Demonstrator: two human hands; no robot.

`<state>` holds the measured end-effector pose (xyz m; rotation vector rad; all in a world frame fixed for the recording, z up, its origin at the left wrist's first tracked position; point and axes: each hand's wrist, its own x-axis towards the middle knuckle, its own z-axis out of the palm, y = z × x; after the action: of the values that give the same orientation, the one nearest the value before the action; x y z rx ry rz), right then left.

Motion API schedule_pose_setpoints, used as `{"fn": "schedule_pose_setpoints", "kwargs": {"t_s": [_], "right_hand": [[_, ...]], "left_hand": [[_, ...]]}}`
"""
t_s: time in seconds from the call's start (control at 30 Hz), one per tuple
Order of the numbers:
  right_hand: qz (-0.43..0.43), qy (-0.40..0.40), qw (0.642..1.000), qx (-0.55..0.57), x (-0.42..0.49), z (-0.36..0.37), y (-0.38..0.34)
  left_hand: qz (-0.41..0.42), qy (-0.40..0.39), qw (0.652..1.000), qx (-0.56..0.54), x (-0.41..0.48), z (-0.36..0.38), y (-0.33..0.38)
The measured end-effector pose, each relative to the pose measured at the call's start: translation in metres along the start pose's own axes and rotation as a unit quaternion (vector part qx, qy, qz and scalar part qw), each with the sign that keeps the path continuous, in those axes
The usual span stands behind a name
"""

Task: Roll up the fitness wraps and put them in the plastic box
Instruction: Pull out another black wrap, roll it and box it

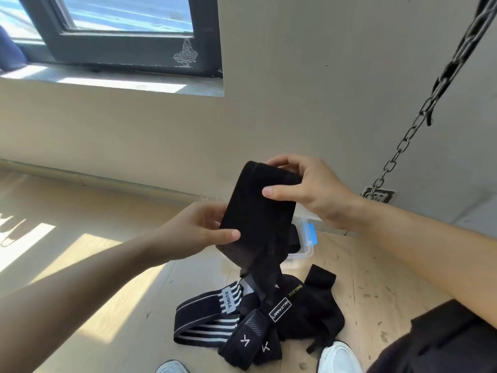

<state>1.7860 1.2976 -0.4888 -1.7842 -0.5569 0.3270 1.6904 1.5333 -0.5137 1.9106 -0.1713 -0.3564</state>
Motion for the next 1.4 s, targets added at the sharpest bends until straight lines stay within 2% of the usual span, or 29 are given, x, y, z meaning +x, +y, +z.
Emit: {"fn": "schedule_pose_setpoints", "kwargs": {"t_s": [0.07, 0.17, 0.33, 0.47, 0.63, 0.73, 0.83, 0.93, 1.03, 1.23, 1.33, 1.4], "right_hand": [[-0.006, 0.014, 1.000, 0.009, 0.002, -0.006, -0.001], [0.007, 0.002, 0.999, -0.050, 0.005, -0.012, 0.003], [0.095, -0.124, 0.984, -0.087, 0.002, -0.011, 0.004], [0.082, -0.187, 0.978, -0.041, -0.006, -0.005, -0.003], [0.013, -0.121, 0.992, -0.029, -0.012, 0.016, -0.001], [-0.001, -0.066, 0.998, 0.011, -0.010, 0.019, 0.000], [0.012, -0.052, 0.998, 0.043, -0.009, 0.019, -0.001], [0.031, -0.050, 0.995, 0.076, -0.007, 0.020, -0.001], [0.050, -0.060, 0.993, 0.091, -0.006, 0.024, -0.002], [0.088, -0.082, 0.990, 0.078, -0.006, 0.024, -0.006], [0.065, -0.069, 0.992, 0.079, -0.005, 0.021, -0.006], [0.023, -0.083, 0.996, 0.039, -0.006, 0.016, -0.005]], "left_hand": [[-0.003, 0.015, 1.000, 0.018, -0.001, -0.001, 0.000], [0.012, 0.061, 0.996, 0.060, -0.002, -0.003, 0.005], [0.044, 0.120, 0.992, 0.024, -0.006, -0.005, 0.019], [0.039, 0.111, 0.993, -0.018, -0.006, 0.002, 0.024], [0.040, 0.167, 0.983, -0.069, -0.005, 0.004, 0.032], [0.031, 0.232, 0.972, -0.020, -0.003, 0.000, 0.031], [0.050, 0.299, 0.951, 0.063, -0.002, -0.008, 0.022], [0.095, 0.205, 0.968, 0.110, -0.005, -0.008, 0.018], [0.122, 0.141, 0.977, 0.101, -0.004, -0.002, 0.017], [0.103, 0.179, 0.978, -0.004, -0.001, 0.008, 0.023], [0.084, 0.201, 0.974, -0.063, 0.001, 0.007, 0.024], [0.067, 0.214, 0.971, -0.084, 0.002, 0.007, 0.026]]}}
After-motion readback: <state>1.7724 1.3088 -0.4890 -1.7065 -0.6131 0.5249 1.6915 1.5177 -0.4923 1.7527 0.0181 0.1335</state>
